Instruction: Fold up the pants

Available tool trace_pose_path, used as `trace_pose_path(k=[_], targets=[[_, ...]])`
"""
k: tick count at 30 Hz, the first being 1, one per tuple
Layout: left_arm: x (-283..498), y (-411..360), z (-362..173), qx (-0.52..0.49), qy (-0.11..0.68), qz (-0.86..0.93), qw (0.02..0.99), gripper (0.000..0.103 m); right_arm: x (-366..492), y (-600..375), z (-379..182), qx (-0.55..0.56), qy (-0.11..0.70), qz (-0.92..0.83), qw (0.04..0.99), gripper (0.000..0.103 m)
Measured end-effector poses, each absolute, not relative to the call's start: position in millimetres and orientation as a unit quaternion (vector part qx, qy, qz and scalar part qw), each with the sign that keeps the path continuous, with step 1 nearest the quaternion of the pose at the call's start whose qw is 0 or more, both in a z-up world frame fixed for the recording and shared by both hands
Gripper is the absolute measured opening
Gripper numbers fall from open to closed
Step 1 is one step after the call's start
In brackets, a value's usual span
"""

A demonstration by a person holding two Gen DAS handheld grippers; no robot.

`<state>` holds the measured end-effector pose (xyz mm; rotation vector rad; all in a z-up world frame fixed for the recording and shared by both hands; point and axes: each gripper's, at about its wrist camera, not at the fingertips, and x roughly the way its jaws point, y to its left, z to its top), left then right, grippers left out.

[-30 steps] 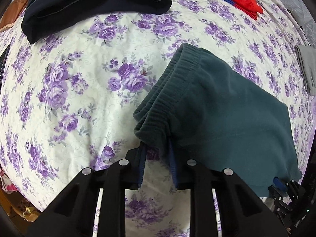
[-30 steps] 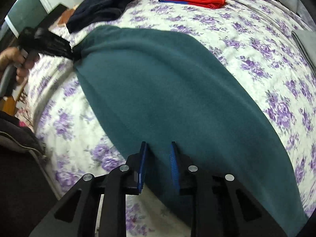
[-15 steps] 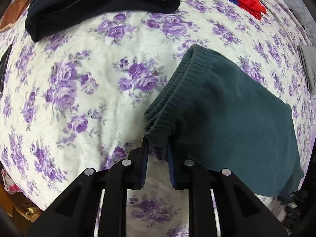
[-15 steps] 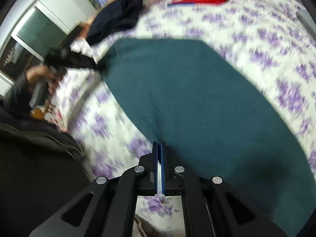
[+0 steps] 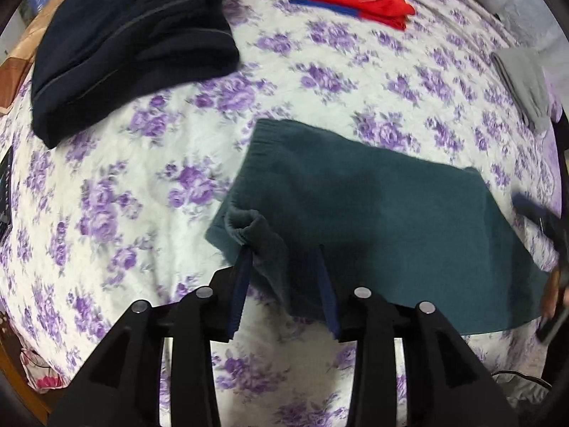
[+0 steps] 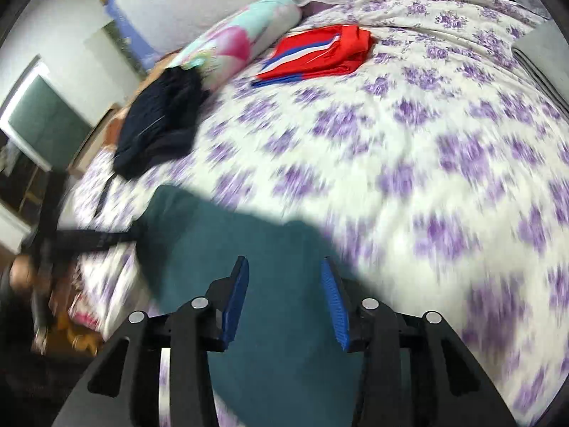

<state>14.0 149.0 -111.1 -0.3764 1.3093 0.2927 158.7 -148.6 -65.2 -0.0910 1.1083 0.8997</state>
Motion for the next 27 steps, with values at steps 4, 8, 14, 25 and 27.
trace_pose_path(k=[4,8,14,25,27], targets=[[7.5,162.8,-129.2,-0.191,0.618,0.165,0.745,0.036,184.7,-101.0,-101.4,-0.069,0.55,0.399,0.73,0.041],[-0.2,179.4,-139.1,-0.22,0.615,0.182,0.735,0.037,183.8,-97.4,-114.8,-0.077,0.562,0.409,0.715,0.016],[1.1,185.9,-148.2,-0.248,0.612,0.189,0.727,0.04,183.8,-109.4,-115.9,-0.088,0.516,0.36,0.772,0.045],[29.9,184.9,-154.9,-0.307,0.6,0.17,0.719,0.064,130.5,-347.4,-69.5,0.096,0.472,0.169,0.86,0.062],[37.1,173.4,-158.4,-0.287,0.605,0.176,0.721,0.064,110.0,-414.5,-73.5,0.13,0.472,0.084,0.868,0.062]])
